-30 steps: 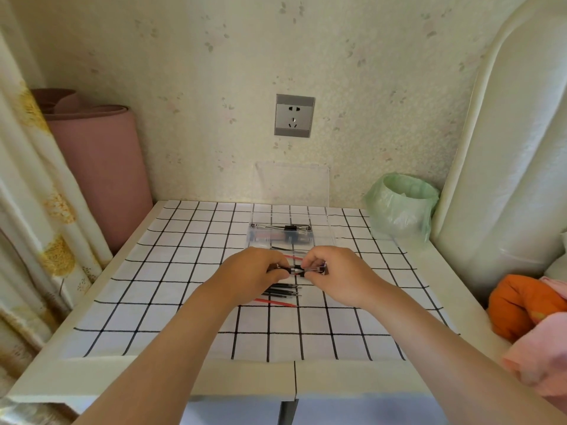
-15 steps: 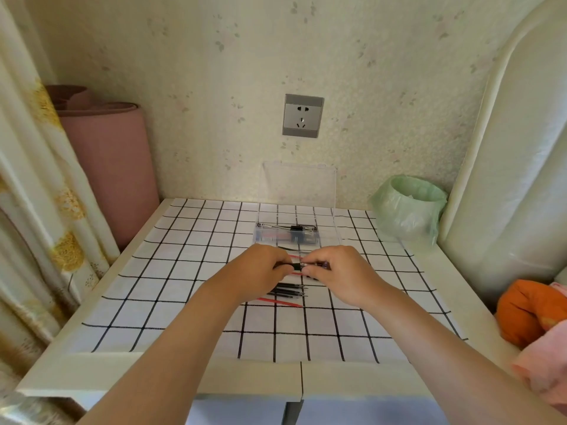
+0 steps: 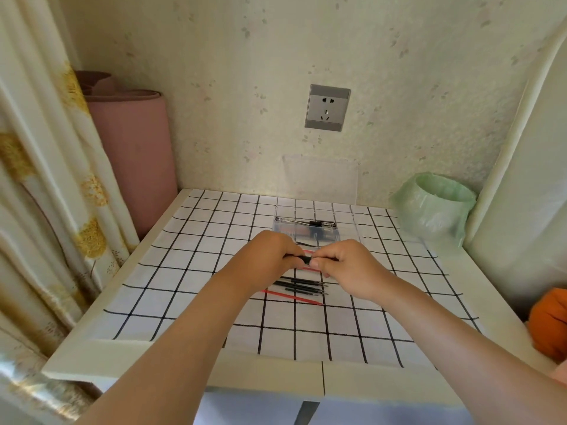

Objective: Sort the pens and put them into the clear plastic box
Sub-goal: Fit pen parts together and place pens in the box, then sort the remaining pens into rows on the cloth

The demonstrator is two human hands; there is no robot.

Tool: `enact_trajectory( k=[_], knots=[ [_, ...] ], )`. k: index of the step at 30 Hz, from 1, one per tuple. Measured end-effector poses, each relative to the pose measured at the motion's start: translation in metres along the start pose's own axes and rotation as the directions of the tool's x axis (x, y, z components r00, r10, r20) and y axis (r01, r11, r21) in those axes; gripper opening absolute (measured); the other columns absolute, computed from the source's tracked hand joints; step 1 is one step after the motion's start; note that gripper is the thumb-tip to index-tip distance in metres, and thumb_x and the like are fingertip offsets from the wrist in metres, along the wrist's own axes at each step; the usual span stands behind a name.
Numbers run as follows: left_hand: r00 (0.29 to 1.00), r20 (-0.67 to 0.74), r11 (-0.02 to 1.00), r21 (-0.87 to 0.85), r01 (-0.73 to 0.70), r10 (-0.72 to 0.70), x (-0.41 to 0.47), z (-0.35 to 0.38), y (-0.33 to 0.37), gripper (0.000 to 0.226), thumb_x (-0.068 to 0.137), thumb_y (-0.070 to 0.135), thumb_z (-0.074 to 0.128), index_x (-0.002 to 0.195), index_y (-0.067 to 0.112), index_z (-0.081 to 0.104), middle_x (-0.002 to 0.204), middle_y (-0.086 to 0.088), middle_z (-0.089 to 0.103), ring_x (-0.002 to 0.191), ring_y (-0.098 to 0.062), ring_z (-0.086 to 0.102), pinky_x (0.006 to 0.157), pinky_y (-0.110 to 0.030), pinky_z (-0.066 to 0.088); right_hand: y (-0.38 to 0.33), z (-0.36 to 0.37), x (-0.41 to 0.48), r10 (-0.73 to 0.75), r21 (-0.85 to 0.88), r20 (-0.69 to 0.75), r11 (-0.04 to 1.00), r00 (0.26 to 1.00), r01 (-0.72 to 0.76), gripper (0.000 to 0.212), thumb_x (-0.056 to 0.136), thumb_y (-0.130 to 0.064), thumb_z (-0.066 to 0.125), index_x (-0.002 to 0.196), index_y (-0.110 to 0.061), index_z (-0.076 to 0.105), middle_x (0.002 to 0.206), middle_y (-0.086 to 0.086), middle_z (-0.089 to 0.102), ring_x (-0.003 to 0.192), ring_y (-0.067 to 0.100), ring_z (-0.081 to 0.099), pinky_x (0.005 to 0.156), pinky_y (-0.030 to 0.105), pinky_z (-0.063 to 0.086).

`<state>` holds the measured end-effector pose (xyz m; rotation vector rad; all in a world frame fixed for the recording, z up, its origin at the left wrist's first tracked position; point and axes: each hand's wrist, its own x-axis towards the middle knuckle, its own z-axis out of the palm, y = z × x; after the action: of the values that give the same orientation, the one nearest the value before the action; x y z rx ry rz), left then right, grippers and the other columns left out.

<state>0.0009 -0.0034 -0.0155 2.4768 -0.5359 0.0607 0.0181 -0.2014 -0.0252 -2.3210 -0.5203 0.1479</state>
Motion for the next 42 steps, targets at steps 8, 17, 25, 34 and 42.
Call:
enact_trajectory(
  k=[8, 17, 25, 34, 42],
  knots=[
    [0.964, -0.264, 0.969, 0.244, 0.047, 0.020, 0.005, 0.005, -0.007, 0.036, 0.089, 0.033, 0.067, 0.125, 0.032, 0.063, 0.112, 0.005, 0.063, 0.106, -0.015, 0.051, 0.089, -0.030, 0.044, -0.001, -0.004, 0.021, -0.018, -0.118, -0.112, 0.993, 0.994, 0.005, 0.021, 0.091, -0.027, 0.067, 0.112, -0.031, 0.073, 0.099, -0.014, 0.070, 0.077, -0.001, 0.058, 0.074, 0.023, 0.045],
    [0.963, -0.253, 0.975, 0.175, 0.139, -0.091, 0.004, 0.021, -0.027, 0.055, 0.092, 0.027, 0.063, 0.143, 0.027, 0.042, 0.143, 0.001, 0.037, 0.132, -0.016, 0.031, 0.101, -0.031, 0.041, 0.023, -0.020, 0.067, 0.021, -0.360, -0.459, 0.910, 0.888, -0.208, 0.025, 0.097, -0.030, 0.054, 0.117, -0.032, 0.069, 0.112, -0.002, 0.064, 0.098, 0.020, 0.060, 0.074, 0.031, 0.046],
    [0.967, -0.076, 0.957, 0.147, 0.252, -0.243, 0.001, 0.024, -0.041, 0.068, 0.097, 0.032, 0.056, 0.154, 0.027, 0.020, 0.160, 0.002, 0.013, 0.144, -0.018, 0.018, 0.107, -0.037, 0.037, 0.040, -0.013, 0.096, 0.036, -0.596, -0.356, 0.761, 0.934, -0.256, 0.032, 0.098, -0.016, 0.047, 0.118, -0.026, 0.070, 0.113, 0.005, 0.067, 0.098, 0.028, 0.062, 0.073, 0.033, 0.049],
    [0.968, -0.142, 0.971, 0.089, 0.222, -0.208, 0.007, 0.030, -0.033, 0.064, 0.094, 0.038, 0.059, 0.149, 0.024, 0.029, 0.151, 0.003, 0.027, 0.129, -0.016, 0.039, 0.096, -0.034, 0.048, 0.033, 0.000, 0.098, 0.027, -0.490, -0.101, 0.869, 0.995, -0.073, 0.038, 0.102, -0.029, 0.036, 0.122, -0.020, 0.067, 0.128, 0.004, 0.062, 0.114, 0.026, 0.056, 0.098, 0.042, 0.045],
    [0.969, -0.083, 0.963, 0.122, 0.240, -0.231, 0.006, 0.027, -0.027, 0.071, 0.095, 0.037, 0.058, 0.153, 0.024, 0.020, 0.157, 0.000, 0.017, 0.141, -0.019, 0.021, 0.107, -0.038, 0.036, 0.027, -0.011, 0.082, 0.034, -0.443, -0.020, 0.896, 0.999, -0.040, 0.039, 0.102, -0.032, 0.044, 0.138, -0.022, 0.054, 0.143, -0.002, 0.052, 0.130, 0.021, 0.047, 0.110, 0.036, 0.036]
  ],
)
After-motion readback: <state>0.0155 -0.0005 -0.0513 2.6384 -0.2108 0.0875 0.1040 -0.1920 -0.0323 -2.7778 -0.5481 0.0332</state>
